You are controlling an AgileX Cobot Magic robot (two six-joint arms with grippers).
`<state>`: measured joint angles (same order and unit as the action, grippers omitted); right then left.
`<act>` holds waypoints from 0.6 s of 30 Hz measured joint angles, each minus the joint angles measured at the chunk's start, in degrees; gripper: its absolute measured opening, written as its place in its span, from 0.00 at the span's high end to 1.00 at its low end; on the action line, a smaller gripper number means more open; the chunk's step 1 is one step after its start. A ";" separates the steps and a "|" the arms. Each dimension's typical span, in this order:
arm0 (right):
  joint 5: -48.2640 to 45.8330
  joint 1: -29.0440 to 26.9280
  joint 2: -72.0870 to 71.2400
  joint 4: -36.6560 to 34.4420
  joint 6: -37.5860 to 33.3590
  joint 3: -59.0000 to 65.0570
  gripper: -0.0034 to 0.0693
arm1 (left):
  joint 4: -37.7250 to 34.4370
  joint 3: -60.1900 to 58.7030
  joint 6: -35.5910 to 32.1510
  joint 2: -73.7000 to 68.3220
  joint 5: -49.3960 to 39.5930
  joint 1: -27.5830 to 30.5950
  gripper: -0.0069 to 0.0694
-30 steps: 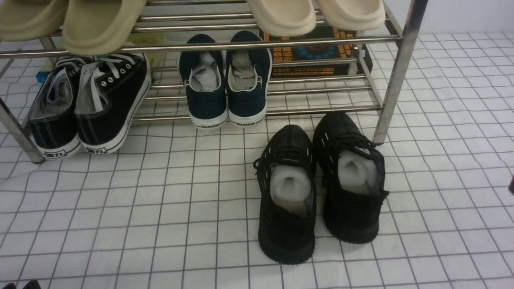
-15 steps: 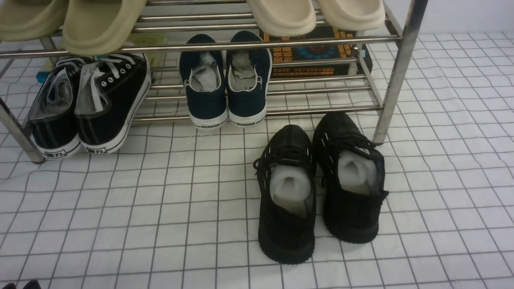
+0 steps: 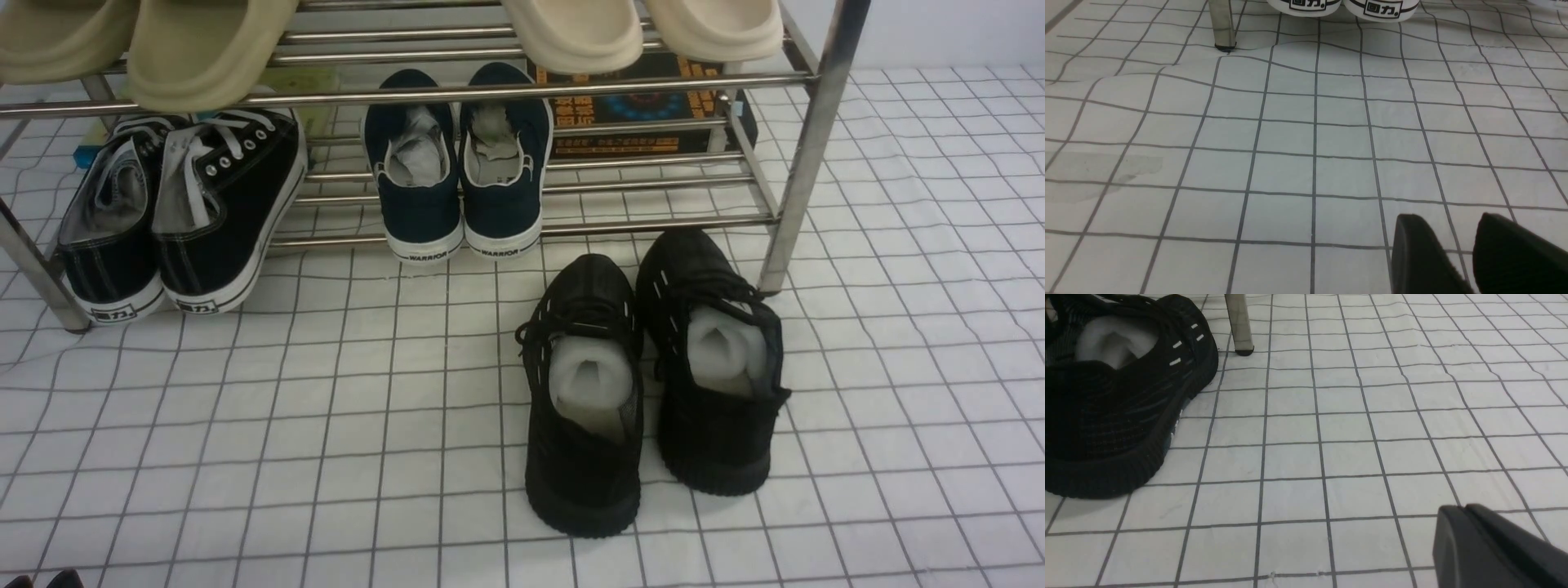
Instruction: Take the shoes off the shelf with your hand from the white checkered tablecloth.
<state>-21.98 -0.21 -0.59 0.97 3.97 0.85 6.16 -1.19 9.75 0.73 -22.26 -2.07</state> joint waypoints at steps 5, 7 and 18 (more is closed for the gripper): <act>-0.11 -0.87 0.00 0.00 0.00 0.00 0.91 | 0.00 0.00 0.00 0.00 0.00 0.00 0.59; -0.11 -0.93 0.00 0.00 0.00 0.00 0.91 | 0.00 0.00 0.00 0.00 0.00 0.00 0.59; -0.17 -0.93 0.00 0.00 0.00 0.00 0.89 | 0.00 0.00 0.06 0.00 0.00 0.00 0.59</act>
<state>-22.15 -1.13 -0.59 0.97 3.97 0.86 6.16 -1.19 9.81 0.73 -22.26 -2.07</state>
